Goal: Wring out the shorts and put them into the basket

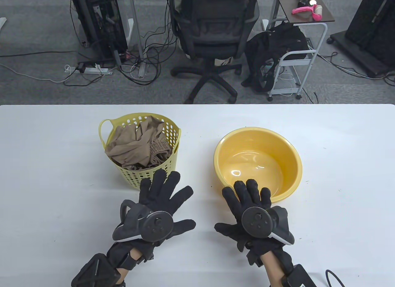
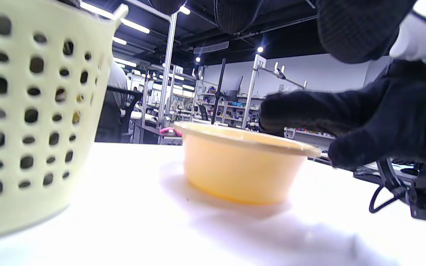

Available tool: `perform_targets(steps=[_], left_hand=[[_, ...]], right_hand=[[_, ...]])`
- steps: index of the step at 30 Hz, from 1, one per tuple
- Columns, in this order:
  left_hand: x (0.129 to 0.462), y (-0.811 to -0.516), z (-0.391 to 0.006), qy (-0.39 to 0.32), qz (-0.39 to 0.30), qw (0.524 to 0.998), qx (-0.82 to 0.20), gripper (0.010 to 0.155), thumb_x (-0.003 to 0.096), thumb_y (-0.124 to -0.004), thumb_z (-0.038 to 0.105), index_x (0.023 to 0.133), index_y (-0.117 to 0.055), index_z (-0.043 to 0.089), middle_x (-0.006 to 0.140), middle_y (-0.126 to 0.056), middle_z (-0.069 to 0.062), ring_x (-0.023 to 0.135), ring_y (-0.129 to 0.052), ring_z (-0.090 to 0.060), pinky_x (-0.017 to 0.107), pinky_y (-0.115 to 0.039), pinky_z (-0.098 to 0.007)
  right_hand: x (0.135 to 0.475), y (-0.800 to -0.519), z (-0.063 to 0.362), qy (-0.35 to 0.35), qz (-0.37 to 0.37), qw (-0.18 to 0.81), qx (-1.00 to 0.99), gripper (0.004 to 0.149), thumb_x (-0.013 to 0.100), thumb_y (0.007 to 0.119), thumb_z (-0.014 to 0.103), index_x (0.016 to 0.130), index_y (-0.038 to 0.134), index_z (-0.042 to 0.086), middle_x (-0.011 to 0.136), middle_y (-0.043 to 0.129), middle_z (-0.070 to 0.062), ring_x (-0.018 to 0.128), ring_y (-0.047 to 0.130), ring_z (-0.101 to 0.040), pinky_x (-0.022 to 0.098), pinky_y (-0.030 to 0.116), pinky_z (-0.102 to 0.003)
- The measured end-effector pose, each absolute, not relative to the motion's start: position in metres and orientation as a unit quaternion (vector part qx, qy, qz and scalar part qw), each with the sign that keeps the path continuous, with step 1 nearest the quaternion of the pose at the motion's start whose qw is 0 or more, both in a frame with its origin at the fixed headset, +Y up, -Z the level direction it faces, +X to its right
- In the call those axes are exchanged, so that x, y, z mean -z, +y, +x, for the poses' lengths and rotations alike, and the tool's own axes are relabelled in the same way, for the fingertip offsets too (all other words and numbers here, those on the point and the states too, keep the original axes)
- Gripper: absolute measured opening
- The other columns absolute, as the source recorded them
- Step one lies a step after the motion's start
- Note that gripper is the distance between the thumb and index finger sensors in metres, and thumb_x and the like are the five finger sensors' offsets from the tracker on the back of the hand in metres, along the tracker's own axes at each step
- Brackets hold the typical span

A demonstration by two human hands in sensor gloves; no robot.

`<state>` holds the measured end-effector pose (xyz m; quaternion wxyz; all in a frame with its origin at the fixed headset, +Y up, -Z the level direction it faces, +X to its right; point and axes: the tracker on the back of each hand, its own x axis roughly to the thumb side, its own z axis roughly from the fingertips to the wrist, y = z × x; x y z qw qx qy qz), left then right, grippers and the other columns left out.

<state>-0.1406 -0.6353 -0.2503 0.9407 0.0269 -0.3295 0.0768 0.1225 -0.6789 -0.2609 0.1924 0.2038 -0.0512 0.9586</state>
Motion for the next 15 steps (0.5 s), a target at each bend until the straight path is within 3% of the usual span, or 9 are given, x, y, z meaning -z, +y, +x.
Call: perform_targets(steps=[15], left_hand=[[0.268, -0.690, -0.144, -0.289, -0.008, 0.957, -0.020, 0.089, 0.0496, -0.073, 0.071, 0.117, -0.040, 0.023, 0.125, -0.029, -0.032, 0.108, -0.030, -0.070, 0.063, -0.031, -0.083]], right_hand=[[0.260, -0.681, 0.122, -0.034, 0.206, 0.186, -0.960, 0.101, 0.040, 0.085, 0.071, 0.112, 0.043, 0.015, 0.113, 0.035, -0.029, 0.101, 0.024, -0.059, 0.063, 0.023, -0.080]])
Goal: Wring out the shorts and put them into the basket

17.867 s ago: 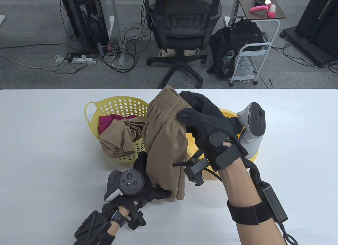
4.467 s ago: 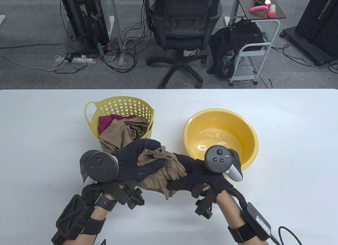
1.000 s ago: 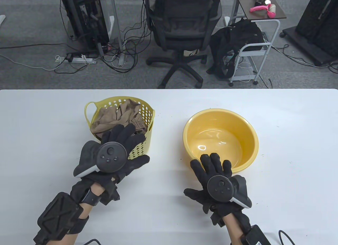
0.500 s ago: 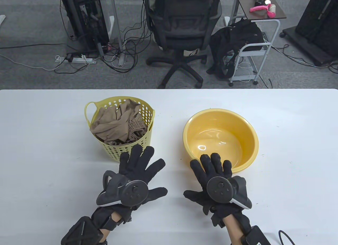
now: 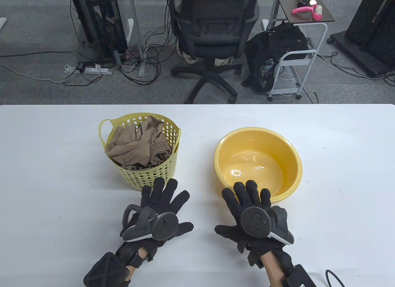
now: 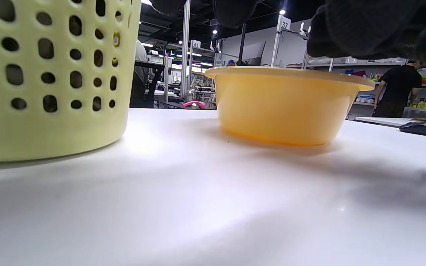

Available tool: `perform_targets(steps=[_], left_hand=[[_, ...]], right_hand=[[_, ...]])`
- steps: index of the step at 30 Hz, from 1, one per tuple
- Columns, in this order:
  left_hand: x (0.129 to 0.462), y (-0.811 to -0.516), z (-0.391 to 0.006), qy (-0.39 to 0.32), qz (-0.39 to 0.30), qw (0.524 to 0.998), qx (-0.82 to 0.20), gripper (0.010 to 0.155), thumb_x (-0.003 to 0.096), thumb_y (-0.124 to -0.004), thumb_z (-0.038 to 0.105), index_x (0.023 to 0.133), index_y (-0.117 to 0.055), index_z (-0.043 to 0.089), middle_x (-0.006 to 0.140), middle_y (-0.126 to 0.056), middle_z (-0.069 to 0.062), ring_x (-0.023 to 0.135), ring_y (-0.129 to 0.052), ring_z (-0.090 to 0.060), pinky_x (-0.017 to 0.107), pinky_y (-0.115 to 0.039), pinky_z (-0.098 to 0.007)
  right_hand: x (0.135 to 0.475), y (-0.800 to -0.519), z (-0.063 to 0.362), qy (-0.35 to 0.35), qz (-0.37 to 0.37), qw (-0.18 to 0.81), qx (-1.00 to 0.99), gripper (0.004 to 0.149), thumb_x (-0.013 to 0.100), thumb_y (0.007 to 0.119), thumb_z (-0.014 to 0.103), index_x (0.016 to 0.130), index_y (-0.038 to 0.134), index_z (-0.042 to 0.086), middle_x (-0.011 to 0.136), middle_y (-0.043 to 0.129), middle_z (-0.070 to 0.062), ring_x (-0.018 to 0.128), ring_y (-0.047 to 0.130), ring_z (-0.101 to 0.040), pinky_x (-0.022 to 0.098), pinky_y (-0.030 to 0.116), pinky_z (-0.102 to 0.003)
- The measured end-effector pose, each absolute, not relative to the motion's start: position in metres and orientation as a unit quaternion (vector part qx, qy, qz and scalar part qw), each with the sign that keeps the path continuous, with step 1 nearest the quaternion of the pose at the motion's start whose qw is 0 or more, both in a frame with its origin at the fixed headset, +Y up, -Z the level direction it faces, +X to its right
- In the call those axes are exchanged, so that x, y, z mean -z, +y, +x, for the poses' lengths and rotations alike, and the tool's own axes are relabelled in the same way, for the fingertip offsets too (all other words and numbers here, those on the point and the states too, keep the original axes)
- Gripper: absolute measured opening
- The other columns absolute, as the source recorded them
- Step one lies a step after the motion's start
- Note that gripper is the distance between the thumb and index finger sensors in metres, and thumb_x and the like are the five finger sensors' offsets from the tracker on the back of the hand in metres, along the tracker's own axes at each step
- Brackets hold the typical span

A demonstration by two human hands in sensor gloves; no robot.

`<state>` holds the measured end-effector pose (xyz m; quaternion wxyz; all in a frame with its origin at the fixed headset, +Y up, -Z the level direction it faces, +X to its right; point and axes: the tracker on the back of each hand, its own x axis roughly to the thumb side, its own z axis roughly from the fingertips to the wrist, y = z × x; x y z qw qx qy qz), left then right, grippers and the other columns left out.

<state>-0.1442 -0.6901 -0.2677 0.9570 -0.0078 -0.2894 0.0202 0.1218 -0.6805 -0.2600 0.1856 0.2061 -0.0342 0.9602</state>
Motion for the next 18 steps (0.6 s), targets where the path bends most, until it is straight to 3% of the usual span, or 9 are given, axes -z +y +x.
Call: perform_targets(steps=[18], left_hand=[[0.2677, -0.6935, -0.1463, -0.296, -0.010, 0.954, -0.037, 0.088, 0.0496, -0.074, 0.070, 0.117, -0.041, 0.023, 0.125, -0.031, -0.031, 0.108, -0.031, -0.070, 0.064, -0.032, -0.083]], right_hand=[[0.2603, -0.6805, 0.1194, -0.032, 0.213, 0.179, -0.960, 0.101, 0.040, 0.085, 0.071, 0.113, 0.044, 0.014, 0.113, 0.035, -0.029, 0.101, 0.025, -0.059, 0.063, 0.023, -0.080]])
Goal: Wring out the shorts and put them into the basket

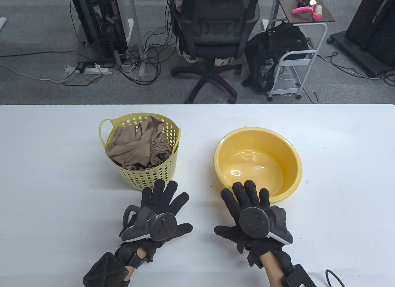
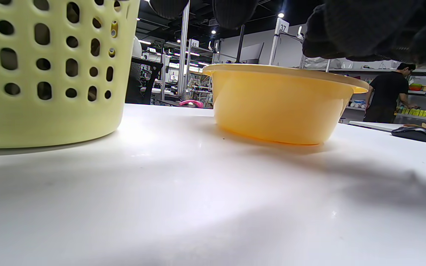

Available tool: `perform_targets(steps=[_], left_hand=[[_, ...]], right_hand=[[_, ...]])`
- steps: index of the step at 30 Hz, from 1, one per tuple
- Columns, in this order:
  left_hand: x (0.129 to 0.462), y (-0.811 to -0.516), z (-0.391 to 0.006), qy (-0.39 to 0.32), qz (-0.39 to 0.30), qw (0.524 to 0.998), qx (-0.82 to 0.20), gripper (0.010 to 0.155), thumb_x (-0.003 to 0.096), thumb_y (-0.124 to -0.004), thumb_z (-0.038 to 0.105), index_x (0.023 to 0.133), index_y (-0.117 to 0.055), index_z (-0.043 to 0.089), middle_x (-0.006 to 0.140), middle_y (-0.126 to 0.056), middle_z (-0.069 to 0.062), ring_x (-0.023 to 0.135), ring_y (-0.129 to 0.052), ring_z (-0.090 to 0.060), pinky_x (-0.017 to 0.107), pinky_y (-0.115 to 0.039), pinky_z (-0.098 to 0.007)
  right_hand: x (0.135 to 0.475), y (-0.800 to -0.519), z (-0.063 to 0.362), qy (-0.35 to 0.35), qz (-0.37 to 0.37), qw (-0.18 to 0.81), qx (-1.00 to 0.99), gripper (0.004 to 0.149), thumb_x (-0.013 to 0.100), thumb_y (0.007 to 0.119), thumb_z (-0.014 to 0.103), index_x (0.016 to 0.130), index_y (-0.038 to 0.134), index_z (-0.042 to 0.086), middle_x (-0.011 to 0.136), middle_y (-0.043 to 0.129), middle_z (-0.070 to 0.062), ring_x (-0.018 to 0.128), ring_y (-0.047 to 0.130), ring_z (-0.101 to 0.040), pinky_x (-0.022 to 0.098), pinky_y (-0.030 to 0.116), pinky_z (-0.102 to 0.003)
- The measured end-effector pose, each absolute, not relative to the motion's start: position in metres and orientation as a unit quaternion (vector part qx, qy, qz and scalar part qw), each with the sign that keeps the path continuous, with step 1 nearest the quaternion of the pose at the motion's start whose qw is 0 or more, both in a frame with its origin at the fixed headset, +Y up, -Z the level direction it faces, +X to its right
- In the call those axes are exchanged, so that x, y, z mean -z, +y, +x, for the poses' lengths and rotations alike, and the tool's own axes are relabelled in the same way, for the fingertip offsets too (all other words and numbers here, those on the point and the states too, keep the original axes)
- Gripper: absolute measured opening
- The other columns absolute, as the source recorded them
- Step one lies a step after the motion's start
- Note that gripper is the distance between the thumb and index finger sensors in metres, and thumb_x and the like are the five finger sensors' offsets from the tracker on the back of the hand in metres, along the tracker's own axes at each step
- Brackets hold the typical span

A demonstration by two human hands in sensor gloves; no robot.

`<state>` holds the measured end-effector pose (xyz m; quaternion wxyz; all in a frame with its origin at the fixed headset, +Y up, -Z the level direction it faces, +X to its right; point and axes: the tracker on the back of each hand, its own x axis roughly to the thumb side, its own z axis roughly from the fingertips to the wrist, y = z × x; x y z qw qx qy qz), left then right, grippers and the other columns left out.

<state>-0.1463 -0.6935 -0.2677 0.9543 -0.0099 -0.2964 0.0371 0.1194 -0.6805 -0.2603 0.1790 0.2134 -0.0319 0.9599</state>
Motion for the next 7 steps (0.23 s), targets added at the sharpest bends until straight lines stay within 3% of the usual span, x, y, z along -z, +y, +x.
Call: perform_targets(steps=[7], left_hand=[[0.2663, -0.6927, -0.1489, -0.296, -0.007, 0.954, -0.050, 0.088, 0.0495, -0.073, 0.070, 0.117, -0.042, 0.023, 0.125, -0.031, -0.031, 0.108, -0.031, -0.070, 0.064, -0.032, -0.083]], right_hand=[[0.2595, -0.6821, 0.1165, -0.028, 0.218, 0.179, -0.959, 0.100, 0.040, 0.085, 0.071, 0.112, 0.044, 0.015, 0.113, 0.035, -0.029, 0.101, 0.025, -0.059, 0.063, 0.023, -0.080]])
